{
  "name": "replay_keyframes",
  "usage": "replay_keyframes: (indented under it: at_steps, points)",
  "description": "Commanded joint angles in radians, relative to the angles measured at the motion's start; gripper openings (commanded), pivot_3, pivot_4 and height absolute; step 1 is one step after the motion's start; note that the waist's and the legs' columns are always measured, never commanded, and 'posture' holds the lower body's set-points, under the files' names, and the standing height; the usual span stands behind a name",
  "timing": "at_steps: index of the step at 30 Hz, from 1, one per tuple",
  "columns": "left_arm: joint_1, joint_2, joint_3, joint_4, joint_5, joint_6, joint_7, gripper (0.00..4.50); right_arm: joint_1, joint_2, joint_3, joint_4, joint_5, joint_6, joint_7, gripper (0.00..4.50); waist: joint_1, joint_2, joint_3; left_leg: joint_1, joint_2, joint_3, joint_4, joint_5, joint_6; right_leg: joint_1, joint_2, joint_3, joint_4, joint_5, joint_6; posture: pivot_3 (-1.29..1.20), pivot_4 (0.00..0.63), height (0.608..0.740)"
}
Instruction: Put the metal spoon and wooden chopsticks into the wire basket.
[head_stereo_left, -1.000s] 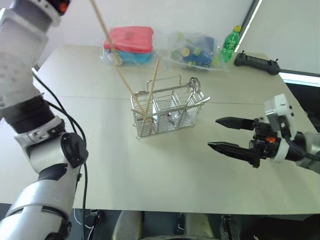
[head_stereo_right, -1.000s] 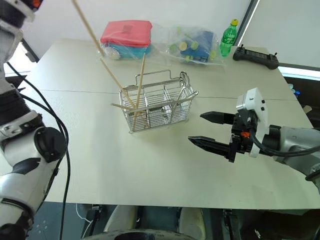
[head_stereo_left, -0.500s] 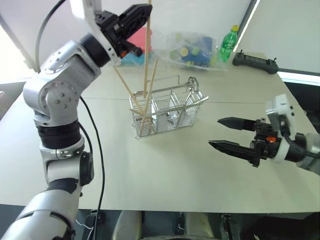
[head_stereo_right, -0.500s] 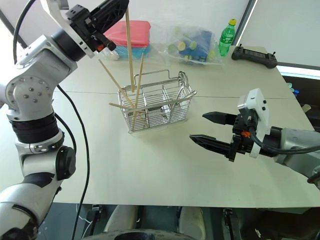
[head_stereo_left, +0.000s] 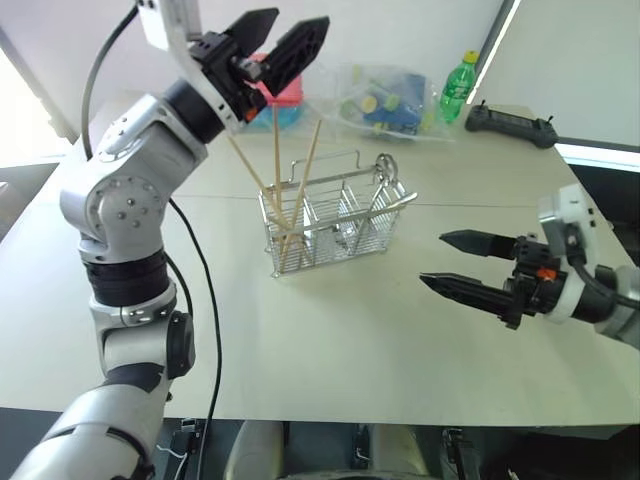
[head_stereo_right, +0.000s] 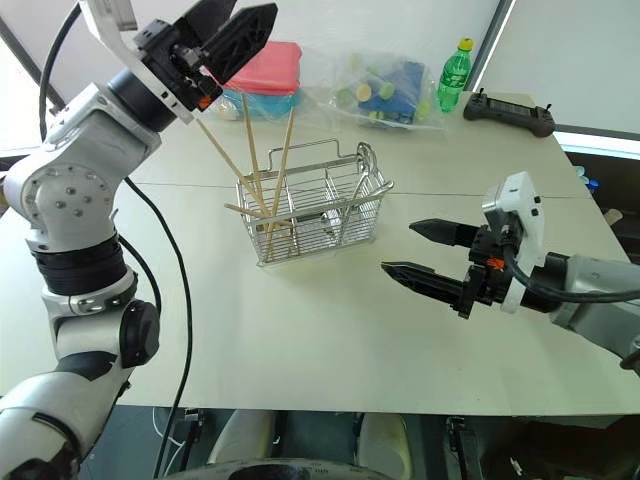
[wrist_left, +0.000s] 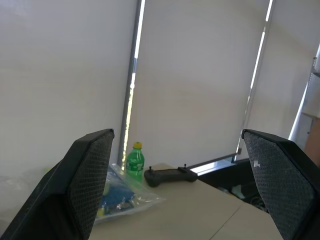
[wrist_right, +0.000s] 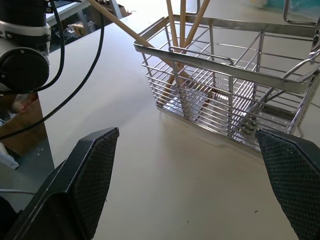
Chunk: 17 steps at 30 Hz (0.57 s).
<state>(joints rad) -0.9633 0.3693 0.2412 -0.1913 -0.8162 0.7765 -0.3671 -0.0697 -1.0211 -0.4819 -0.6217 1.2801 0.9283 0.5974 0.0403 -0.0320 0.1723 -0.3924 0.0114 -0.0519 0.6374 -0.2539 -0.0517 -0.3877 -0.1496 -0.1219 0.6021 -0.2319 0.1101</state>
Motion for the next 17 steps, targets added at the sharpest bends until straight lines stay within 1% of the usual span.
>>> replay_keyframes:
  at_steps: [1,2,4,5,7,8,10,11,13,17]
  points:
    - [-0.070,0.136,0.038,0.045,-0.022,0.020,-0.114,4.47,-0.020,-0.038,-0.023,0.031,-0.042,-0.020,0.052,4.50,-0.003,0.000,0.000,0.000,0.000,0.000,0.000,0.000,0.000,0.000,0.000,0.000,0.000,0.000,0.000,0.00,0.150,0.678]
    - [-0.085,0.187,0.036,0.071,-0.029,0.036,-0.166,4.47,-0.024,-0.049,-0.027,0.046,-0.059,-0.022,0.070,4.50,-0.004,0.001,0.001,0.000,0.000,0.000,0.000,0.000,0.000,-0.001,0.000,0.000,0.001,0.000,0.000,0.00,0.150,0.678]
    - [-0.094,0.325,0.014,0.120,-0.007,0.025,-0.329,4.47,-0.037,-0.074,-0.039,0.082,-0.086,-0.027,0.109,4.50,-0.005,0.002,0.001,0.000,0.000,0.001,0.000,0.000,0.000,-0.002,0.001,0.000,0.002,0.000,0.000,0.00,0.150,0.678]
    - [-0.085,0.410,-0.007,0.145,0.015,0.013,-0.435,4.47,-0.043,-0.088,-0.045,0.099,-0.103,-0.031,0.131,4.50,-0.005,0.003,0.002,0.000,0.000,0.001,0.000,0.000,0.000,-0.003,0.000,0.000,0.002,0.000,0.000,0.00,0.150,0.678]
    - [-0.053,0.547,-0.047,0.188,0.066,-0.041,-0.619,4.47,-0.051,-0.107,-0.052,0.126,-0.132,-0.038,0.170,4.50,-0.004,0.005,0.001,0.000,0.001,0.003,-0.002,0.000,0.000,-0.004,0.000,0.001,0.002,-0.001,-0.001,0.00,0.150,0.678]
    - [-0.020,0.627,-0.067,0.218,0.090,-0.057,-0.720,4.47,-0.054,-0.113,-0.053,0.141,-0.148,-0.043,0.187,4.50,-0.002,0.006,0.000,0.000,0.001,0.003,-0.003,0.000,0.000,-0.004,0.000,0.001,0.001,-0.001,-0.002,0.00,0.150,0.678]
    - [0.061,0.750,-0.099,0.262,0.159,-0.131,-0.877,4.47,-0.057,-0.115,-0.049,0.164,-0.179,-0.054,0.211,4.50,-0.002,0.007,-0.001,0.000,0.001,0.003,-0.005,0.000,0.000,-0.004,0.000,0.001,-0.001,-0.001,-0.003,0.00,0.150,0.678]
    - [0.102,0.796,-0.116,0.278,0.202,-0.181,-0.930,4.47,-0.059,-0.112,-0.044,0.172,-0.193,-0.059,0.220,4.50,-0.002,0.008,-0.001,0.000,0.001,0.003,-0.005,0.000,0.000,-0.004,0.000,0.001,-0.001,-0.002,-0.004,0.00,0.150,0.678]
    - [0.172,0.852,-0.134,0.290,0.259,-0.256,-0.995,4.47,-0.058,-0.103,-0.037,0.177,-0.213,-0.065,0.234,4.50,0.003,0.009,0.000,-0.001,0.001,0.004,-0.006,0.000,0.000,-0.005,0.000,0.001,-0.001,-0.002,-0.005,0.00,0.150,0.678]
    - [0.282,0.876,-0.120,0.273,0.307,-0.312,-1.029,4.47,-0.064,-0.087,-0.024,0.171,-0.228,-0.064,0.248,4.50,0.003,0.009,0.000,-0.003,0.001,0.003,-0.005,0.000,0.000,-0.006,0.000,0.001,-0.003,-0.002,-0.005,0.00,0.150,0.678]
